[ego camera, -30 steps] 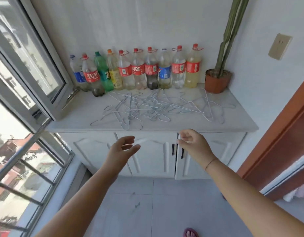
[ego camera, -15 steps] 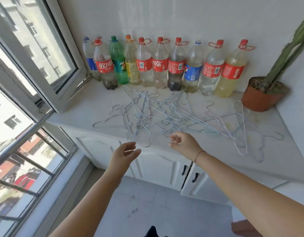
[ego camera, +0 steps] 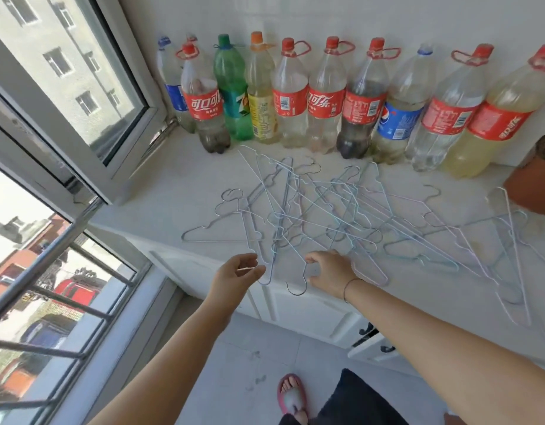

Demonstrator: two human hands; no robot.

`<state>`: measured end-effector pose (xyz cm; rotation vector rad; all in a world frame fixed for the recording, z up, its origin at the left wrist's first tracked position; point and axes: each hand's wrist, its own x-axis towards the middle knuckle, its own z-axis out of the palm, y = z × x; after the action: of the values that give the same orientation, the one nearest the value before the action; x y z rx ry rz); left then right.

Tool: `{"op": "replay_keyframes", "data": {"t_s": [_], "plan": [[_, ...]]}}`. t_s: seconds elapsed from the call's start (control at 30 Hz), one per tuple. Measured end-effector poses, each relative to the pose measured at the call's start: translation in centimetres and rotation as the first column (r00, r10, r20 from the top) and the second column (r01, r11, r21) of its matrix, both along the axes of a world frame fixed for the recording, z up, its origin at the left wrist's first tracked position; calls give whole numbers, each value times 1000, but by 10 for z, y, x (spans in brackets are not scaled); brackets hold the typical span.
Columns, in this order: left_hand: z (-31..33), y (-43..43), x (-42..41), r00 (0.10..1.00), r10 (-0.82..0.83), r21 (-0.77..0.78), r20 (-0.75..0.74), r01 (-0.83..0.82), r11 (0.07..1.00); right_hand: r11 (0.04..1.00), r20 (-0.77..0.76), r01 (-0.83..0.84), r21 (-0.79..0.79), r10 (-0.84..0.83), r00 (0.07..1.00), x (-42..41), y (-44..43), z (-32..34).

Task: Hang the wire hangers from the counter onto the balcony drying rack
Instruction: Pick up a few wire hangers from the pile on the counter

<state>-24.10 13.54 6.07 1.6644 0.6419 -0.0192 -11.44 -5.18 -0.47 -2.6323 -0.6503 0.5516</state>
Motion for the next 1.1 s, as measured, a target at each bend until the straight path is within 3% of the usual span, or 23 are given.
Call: {"op": "replay_keyframes", "data": {"t_s": [0.13, 0.27, 0.43, 0.57, 0.67, 0.77, 0.97, 1.1], "plan": [[-7, 12, 6, 999, -14, -9, -43, 13, 1000, 993, 40, -36, -113, 41, 998, 7, 8, -10], [-15, 18, 7, 998, -1, -29, -70, -1, 1000, 994, 59, -9, -112, 15, 998, 13, 14, -14], [-21, 28, 13, 995, 8, -31, -102, -11, 999, 997, -23, 55, -56, -56, 998, 23, 23, -9], [-19, 40, 28, 992, 59, -41, -108, -64, 997, 981, -167, 137, 139, -113, 979, 43, 21, 8], [-19, 52, 53, 988, 112, -104, -109, -124, 987, 885, -307, 273, 377, -159, 938, 60, 19, 28], [-19, 64, 87, 977, 193, -263, -93, -211, 942, 773, -408, 392, 499, -189, 893, 72, 20, 52], [-32, 65, 157, 941, 303, -536, -153, -337, 774, 618, -640, 561, 550, -120, 759, 88, 22, 72], [-46, 61, 183, 913, 324, -538, -249, -409, 737, 520, -754, 657, 546, -36, 656, 96, 20, 75]]}}
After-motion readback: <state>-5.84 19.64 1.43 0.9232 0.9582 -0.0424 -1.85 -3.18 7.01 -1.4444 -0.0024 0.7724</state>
